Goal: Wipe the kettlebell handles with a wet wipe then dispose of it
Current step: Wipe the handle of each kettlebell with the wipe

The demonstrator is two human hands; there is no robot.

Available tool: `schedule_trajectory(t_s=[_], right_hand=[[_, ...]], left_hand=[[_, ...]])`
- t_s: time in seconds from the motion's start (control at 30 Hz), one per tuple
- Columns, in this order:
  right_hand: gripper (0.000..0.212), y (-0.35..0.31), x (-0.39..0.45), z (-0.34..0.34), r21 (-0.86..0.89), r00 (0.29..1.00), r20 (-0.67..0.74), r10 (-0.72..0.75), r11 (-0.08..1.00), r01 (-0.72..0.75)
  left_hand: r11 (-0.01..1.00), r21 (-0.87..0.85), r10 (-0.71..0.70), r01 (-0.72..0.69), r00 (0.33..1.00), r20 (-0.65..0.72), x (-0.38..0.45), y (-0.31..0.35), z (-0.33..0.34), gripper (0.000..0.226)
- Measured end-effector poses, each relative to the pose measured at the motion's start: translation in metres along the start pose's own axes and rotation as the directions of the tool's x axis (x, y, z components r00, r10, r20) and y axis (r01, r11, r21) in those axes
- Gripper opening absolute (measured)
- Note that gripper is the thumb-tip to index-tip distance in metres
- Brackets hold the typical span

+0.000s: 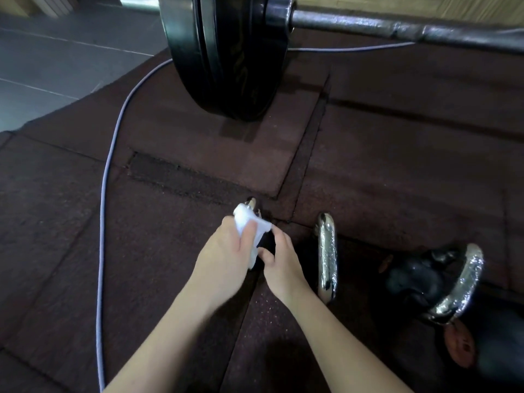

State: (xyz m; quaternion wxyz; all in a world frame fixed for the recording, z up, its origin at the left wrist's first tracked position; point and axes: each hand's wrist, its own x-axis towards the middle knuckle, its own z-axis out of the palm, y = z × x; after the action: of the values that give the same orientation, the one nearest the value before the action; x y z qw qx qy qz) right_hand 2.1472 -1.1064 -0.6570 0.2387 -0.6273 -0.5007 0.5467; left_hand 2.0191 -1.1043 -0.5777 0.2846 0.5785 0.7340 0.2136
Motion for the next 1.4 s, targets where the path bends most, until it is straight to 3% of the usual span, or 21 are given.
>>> schedule_trajectory(t_s=[0.17, 0.23, 0.33, 0.4, 0.47, 0.53, 0.6, 0.7, 0.73, 0.8, 0.87, 0.93, 1.03, 1.27, 1.33, 1.4], right_hand=[[0.063, -0.001, -0.001, 0.000, -0.012, 1.000, 0.002, -0.001, 1.000, 0.001], [0.067, 0.002, -0.009, 0.000, -0.052, 0.999, 0.030, -0.027, 0.998, 0.028], [0.072, 0.023, -0.038, -0.006, -0.193, 0.992, 0.100, -0.079, 0.976, 0.097], [0.060, 0.047, -0.065, -0.012, -0.326, 0.987, 0.104, -0.119, 0.934, 0.147], [0.040, 0.074, -0.089, -0.022, -0.394, 0.992, 0.005, -0.129, 0.911, 0.121], [0.024, 0.087, -0.102, -0.035, -0.271, 0.975, -0.219, -0.039, 0.962, -0.023], [0.018, 0.087, -0.102, -0.052, -0.014, 0.909, -0.404, 0.106, 0.992, -0.122], [0.010, 0.068, -0.083, -0.080, 0.160, 0.859, -0.504, 0.086, 0.987, -0.005], [0.013, 0.061, -0.074, -0.087, 0.155, 0.874, -0.484, 0.045, 0.987, 0.035], [0.042, 0.057, -0.053, -0.098, 0.092, 0.938, -0.346, -0.026, 0.994, 0.061], [0.060, 0.060, -0.036, -0.108, -0.016, 0.990, -0.141, -0.006, 1.000, 0.004], [0.067, 0.066, -0.028, -0.115, -0.090, 0.999, -0.034, 0.017, 0.996, -0.020], [0.079, 0.067, -0.025, -0.121, -0.124, 0.999, -0.013, 0.033, 0.992, -0.035], [0.087, 0.077, -0.015, -0.123, -0.046, 0.998, 0.036, 0.041, 0.998, -0.040], [0.086, 0.081, -0.013, -0.120, -0.029, 0.999, 0.033, 0.021, 0.999, -0.020], [0.083, 0.087, -0.010, -0.119, -0.036, 0.999, 0.043, 0.015, 0.999, -0.014]], left_hand=[[0.999, -0.021, -0.040, 0.042, 0.997, 0.063, -0.065, -0.031, -0.007, 0.044], [0.998, -0.045, -0.054, 0.053, 0.998, -0.016, -0.070, -0.038, -0.012, 0.049], [1.000, -0.010, -0.009, 0.007, 0.979, -0.204, -0.066, -0.027, -0.026, 0.033], [1.000, 0.011, 0.029, -0.027, 0.962, -0.272, -0.063, -0.010, -0.035, 0.035], [0.995, -0.043, 0.076, -0.090, 0.960, -0.268, -0.062, 0.015, -0.040, 0.039], [0.982, -0.118, 0.117, -0.145, 0.969, -0.217, -0.061, 0.040, -0.039, 0.035], [0.959, -0.128, 0.233, -0.252, 0.961, -0.149, -0.056, 0.061, -0.033, 0.037], [0.913, -0.057, 0.406, -0.405, 0.914, 0.007, -0.039, 0.072, -0.012, 0.048], [0.899, -0.032, 0.439, -0.438, 0.894, 0.090, -0.032, 0.075, -0.004, 0.053], [0.880, -0.028, 0.466, -0.474, 0.850, 0.248, -0.021, 0.082, 0.012, 0.057], [0.868, -0.035, 0.474, -0.495, 0.807, 0.352, -0.016, 0.088, 0.023, 0.058], [0.860, -0.033, 0.478, -0.509, 0.782, 0.400, -0.014, 0.087, 0.033, 0.057], [0.839, -0.049, 0.519, -0.542, 0.771, 0.370, -0.023, 0.076, 0.040, 0.053], [0.650, -0.016, 0.748, -0.760, 0.636, 0.190, -0.072, 0.042, 0.058, 0.033], [0.682, 0.006, 0.713, -0.731, 0.666, 0.219, -0.056, 0.052, 0.061, 0.036], [0.772, 0.023, 0.610, -0.635, 0.751, 0.253, -0.030, 0.068, 0.066, 0.043]])
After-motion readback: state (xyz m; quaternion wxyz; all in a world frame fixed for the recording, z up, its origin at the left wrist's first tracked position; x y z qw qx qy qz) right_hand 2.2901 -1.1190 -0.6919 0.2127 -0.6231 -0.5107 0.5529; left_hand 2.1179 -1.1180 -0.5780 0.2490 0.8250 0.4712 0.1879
